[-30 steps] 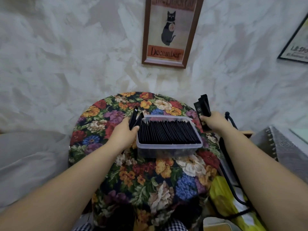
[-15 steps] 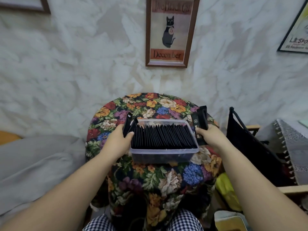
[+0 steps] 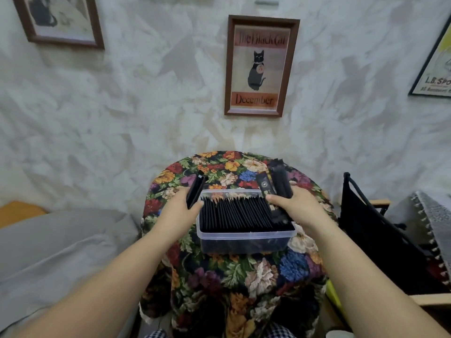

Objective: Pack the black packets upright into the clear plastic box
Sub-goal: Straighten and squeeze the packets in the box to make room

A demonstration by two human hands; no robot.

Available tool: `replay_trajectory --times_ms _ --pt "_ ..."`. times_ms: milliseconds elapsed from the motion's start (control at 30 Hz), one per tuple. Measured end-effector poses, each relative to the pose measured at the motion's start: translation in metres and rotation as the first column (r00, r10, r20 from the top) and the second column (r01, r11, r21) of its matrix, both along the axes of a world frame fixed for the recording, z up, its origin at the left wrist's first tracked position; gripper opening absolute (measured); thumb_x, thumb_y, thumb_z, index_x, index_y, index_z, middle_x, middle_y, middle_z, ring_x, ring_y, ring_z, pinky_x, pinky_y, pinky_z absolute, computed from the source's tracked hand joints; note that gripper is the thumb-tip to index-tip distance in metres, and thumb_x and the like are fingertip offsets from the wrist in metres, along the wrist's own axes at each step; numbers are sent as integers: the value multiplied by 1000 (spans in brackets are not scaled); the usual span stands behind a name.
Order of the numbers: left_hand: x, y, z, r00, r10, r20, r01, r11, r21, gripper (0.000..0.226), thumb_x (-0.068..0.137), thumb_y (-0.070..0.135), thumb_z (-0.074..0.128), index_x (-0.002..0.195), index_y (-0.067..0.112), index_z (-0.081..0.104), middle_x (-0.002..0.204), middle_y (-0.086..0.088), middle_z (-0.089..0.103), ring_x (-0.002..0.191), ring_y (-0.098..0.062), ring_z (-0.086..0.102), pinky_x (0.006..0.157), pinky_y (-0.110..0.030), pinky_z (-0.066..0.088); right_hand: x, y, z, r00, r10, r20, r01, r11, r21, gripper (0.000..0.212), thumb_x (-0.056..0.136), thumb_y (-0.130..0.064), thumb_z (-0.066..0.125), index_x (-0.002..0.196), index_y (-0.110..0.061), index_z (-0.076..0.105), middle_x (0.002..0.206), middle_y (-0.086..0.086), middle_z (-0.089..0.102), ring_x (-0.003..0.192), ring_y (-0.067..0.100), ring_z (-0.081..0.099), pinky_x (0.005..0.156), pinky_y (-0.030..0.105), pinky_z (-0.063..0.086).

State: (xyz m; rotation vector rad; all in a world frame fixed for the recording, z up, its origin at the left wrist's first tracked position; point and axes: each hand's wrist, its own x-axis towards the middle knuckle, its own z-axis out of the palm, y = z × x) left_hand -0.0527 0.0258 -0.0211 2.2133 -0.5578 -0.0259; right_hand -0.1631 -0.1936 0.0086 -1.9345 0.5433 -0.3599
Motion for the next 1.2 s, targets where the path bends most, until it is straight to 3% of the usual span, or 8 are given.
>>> replay_trajectory --times_ms 100,200,367,600,767,900,1033,1200 --pt "4 -12 1 996 -83 -23 84 995 58 30 97 31 50 123 17 50 88 1 62 69 -12 56 52 -24 39 14 10 -4 996 49 -81 -49 999 6 13 84 -17 71 81 -11 59 71 8 62 46 13 58 41 23 42" --pt "8 -24 7 979 -195 -63 201 975 99 25 98 32 47 121 23 49 86 10 66 74 -10 60 56 -23 43 27 15 -7 983 61 -173 -64 998 -13 13 84 -18 71 82 -12 60 71 5 58 49 15 50 39 21 40" --pt "18 -35 12 939 -322 -119 340 921 188 34 98 38 44 127 20 47 109 8 65 96 -17 62 81 -34 50 36 17 -9 973 96 -212 -97 995 6 9 87 -11 66 81 -13 59 66 5 60 51 16 60 41 22 47" --pt "25 -43 7 887 -439 -141 460 868 188 31 97 35 47 125 21 49 108 0 62 92 -15 61 74 -30 52 42 17 -4 954 124 -272 -117 992 40 4 86 -9 64 87 -10 60 69 8 62 52 18 62 44 22 49" --pt "28 -38 3 910 -408 -77 415 889 195 42 96 35 52 134 22 43 119 4 61 102 -14 58 78 -27 48 43 15 -11 954 140 -265 -151 988 -23 22 85 -12 69 106 -8 65 72 6 65 59 17 63 44 21 47" --pt "31 -37 13 958 -283 -38 283 959 -22 28 97 27 50 123 18 46 79 4 64 69 -12 63 63 -27 53 43 14 -12 980 100 -172 -101 995 2 15 88 -15 67 101 -8 64 73 4 62 50 8 58 42 18 46" --pt "27 -39 23 947 -218 -237 102 901 -422 9 96 20 52 99 13 48 66 -2 55 47 -11 46 46 -21 42 43 20 -9 997 72 -40 -64 984 165 5 88 -18 66 90 -14 63 75 2 61 63 14 56 45 20 45" --pt "9 -51 13 886 -257 -387 34 867 -498 17 89 25 64 91 11 56 56 0 50 39 -10 41 40 -18 36 44 37 -13 994 107 11 -106 959 264 6 87 -19 68 84 -16 64 61 -1 59 51 12 52 44 21 41"
